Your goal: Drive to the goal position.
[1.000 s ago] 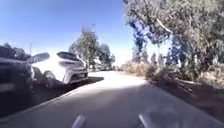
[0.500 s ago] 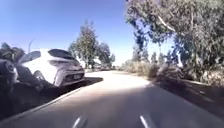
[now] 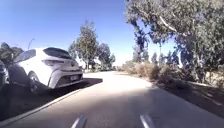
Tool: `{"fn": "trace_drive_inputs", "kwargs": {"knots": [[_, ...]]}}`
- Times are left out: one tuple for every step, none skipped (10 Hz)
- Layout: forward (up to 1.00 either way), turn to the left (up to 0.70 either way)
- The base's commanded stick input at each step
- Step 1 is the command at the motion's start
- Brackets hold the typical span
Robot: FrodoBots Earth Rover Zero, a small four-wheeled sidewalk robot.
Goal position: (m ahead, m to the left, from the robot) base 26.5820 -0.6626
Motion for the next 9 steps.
{"fn": "trace_drive_inputs", "kwargs": {"knots": [[1.00,0.00],[1.00,0.00],[1.00,0.00],[1.00,0.00],[1.00,0.00],[1.00,0.00],[1.00,0.00],[1.00,0.00],[1.00,0.00]]}}
